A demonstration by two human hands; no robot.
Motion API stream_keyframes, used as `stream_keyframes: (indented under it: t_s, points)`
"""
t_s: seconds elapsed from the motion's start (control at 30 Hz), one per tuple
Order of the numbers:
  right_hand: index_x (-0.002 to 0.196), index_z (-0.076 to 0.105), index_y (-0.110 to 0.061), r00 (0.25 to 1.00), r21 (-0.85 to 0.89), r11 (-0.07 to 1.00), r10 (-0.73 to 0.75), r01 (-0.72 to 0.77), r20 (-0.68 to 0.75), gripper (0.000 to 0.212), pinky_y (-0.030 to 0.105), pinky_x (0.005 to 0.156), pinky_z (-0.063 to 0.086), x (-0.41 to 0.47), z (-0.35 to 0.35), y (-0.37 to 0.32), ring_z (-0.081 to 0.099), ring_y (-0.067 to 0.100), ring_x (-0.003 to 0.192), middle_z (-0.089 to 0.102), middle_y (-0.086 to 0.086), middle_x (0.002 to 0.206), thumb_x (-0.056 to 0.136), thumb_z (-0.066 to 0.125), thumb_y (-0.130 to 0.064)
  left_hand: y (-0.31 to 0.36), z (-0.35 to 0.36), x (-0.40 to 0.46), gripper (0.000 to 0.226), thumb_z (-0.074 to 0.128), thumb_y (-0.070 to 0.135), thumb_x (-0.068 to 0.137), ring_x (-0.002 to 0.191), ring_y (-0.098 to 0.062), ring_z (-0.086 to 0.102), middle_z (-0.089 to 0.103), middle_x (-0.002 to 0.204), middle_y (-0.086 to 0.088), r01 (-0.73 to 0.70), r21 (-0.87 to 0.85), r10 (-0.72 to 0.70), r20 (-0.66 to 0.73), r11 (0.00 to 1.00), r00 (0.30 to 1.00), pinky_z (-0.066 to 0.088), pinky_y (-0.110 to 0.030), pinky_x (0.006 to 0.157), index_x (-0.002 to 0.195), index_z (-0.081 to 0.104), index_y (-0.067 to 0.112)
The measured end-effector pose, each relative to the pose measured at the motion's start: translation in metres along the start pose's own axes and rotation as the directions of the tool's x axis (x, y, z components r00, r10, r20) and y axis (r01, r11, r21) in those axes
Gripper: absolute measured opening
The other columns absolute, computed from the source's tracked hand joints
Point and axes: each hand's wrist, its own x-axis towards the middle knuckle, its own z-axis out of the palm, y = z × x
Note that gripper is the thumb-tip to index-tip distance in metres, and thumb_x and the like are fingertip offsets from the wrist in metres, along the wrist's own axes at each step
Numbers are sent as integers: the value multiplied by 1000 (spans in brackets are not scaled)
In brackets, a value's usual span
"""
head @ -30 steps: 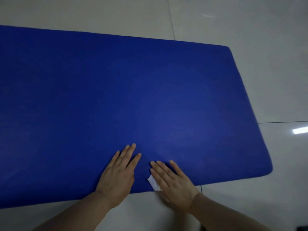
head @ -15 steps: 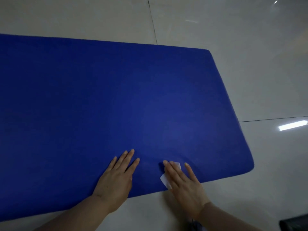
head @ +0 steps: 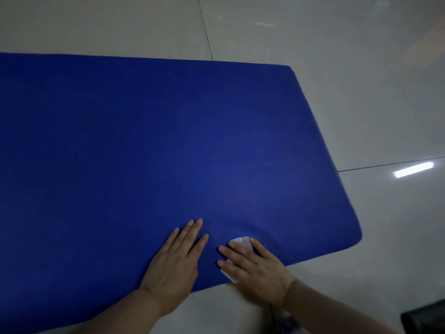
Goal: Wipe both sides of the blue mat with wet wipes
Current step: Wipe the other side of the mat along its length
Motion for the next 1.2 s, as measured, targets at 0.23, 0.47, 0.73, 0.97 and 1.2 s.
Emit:
stream_keyframes:
  t_s: [0.23,0.47,0.73,0.97,1.2]
  points:
    - [143,33,-26,999,-60,998,-22,20,-40,52,42,114,13,-14,10,17,26,17,140,28,-3,152,92,38,-28,7,9,7,59,31,23,81,144,-25,21,30,155,-11,-15,-14,14,-37,1000,999,15,-38,111,138,43,10]
    - [150,18,-22,998,-65,997,34,-31,47,67,43,114,7,-52,13,52,17,21,143,21,2,155,85,34,-25,19,16,20,60,34,25,83,146,-22,13,25,157,-12,-95,-20,94,-33,995,995,16,-39,112,141,39,10]
    - [151,1,-19,966,-30,968,250,-249,71,60,45,117,1,-99,22,83,6,20,144,-4,4,159,99,18,-41,36,15,45,58,34,25,84,145,-22,12,30,155,-12,-166,-10,166,-33,986,986,16,-39,111,141,35,12]
    - [152,-1,-21,846,29,849,521,-527,113,60,46,116,10,-114,26,87,8,17,145,-3,-1,159,100,11,-49,46,15,62,58,34,25,84,144,-24,15,28,156,-13,-190,-13,189,-57,982,980,16,-40,111,140,35,11]
    - [152,6,-16,588,70,586,789,-808,177,58,37,118,-3,-114,34,76,-1,11,146,6,-2,159,100,10,-43,50,17,69,57,34,24,85,144,-25,21,24,155,-10,-223,-19,221,-70,975,973,20,-40,109,140,35,11]
